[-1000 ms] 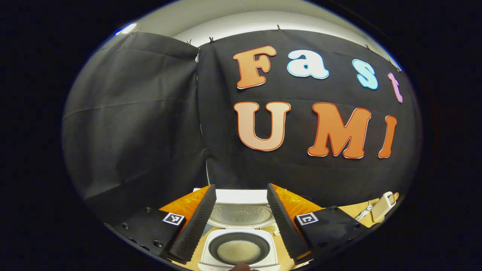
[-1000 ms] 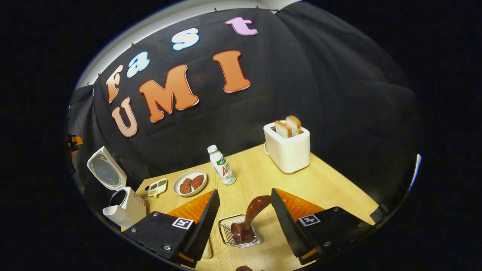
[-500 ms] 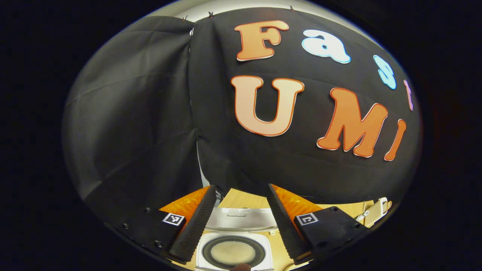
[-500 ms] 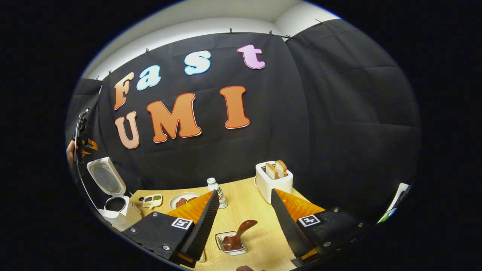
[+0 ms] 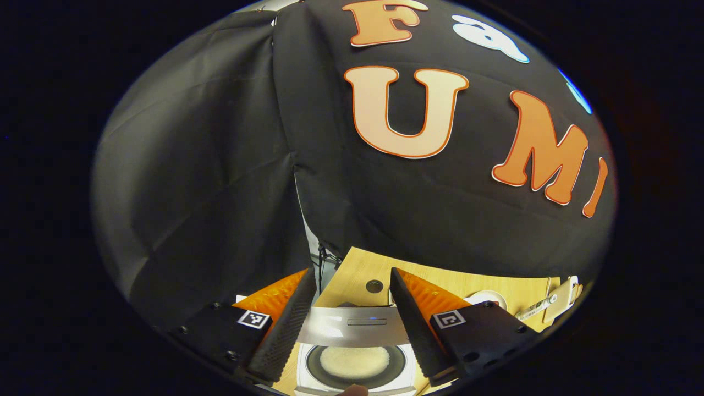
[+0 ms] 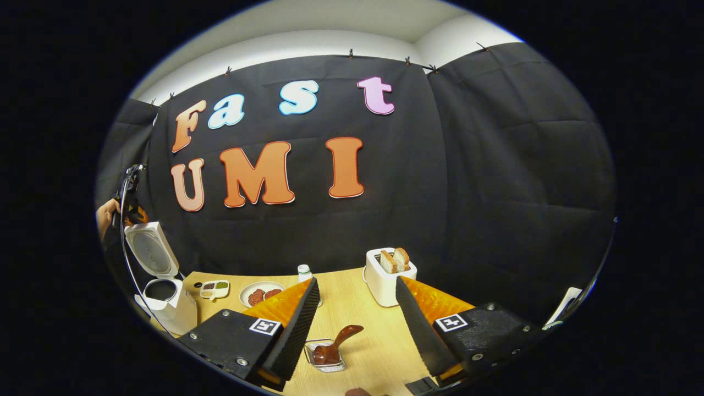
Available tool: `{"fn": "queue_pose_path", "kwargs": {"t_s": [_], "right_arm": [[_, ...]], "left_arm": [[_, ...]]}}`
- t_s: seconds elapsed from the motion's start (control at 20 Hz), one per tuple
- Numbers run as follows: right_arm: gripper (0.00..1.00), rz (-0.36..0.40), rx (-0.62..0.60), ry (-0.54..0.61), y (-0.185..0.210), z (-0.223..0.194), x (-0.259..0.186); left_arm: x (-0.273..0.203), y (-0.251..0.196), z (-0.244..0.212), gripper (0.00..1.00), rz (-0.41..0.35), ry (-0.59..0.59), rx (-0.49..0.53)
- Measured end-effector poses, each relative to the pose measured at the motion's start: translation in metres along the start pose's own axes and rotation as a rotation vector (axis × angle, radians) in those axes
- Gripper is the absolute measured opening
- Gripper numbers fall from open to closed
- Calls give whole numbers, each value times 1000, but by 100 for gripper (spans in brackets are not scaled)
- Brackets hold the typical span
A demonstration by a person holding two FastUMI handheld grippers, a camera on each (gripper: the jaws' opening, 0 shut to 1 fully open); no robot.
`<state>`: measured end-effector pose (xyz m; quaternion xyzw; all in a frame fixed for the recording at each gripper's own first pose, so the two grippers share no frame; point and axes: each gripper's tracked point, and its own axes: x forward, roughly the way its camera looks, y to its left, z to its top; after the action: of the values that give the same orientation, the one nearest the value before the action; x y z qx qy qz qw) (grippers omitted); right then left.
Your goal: Close the left gripper, press the button to open the rice cooker; take a wooden spoon from the chopstick holder with the right hand, scoop a spoonful of rice and pour it into the rice cooker, then put the wooden spoon back into the chopstick holder.
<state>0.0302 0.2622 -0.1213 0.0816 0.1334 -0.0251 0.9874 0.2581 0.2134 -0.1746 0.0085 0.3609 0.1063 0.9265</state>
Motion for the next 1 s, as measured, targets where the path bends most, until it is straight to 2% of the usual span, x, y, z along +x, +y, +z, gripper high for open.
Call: {"fn": "queue_pose_path", "kwargs": {"t_s": [0.1,0.4,0.8,1.0], "right_arm": [[87,22,9,-1,6,0,3],[87,103,0,7,23,-7,12],[87,219,-11,31,52,-16,20],[87,266,-26,39,71,-16,25]], "left_arm": [[-8,-11,-21,94,-39,67,-11],[-41,-22,-112,94,-75,258,-5],[-53,-19,-208,94,-53,399,26],[-48,-18,-273,94,-39,504,22]]}}
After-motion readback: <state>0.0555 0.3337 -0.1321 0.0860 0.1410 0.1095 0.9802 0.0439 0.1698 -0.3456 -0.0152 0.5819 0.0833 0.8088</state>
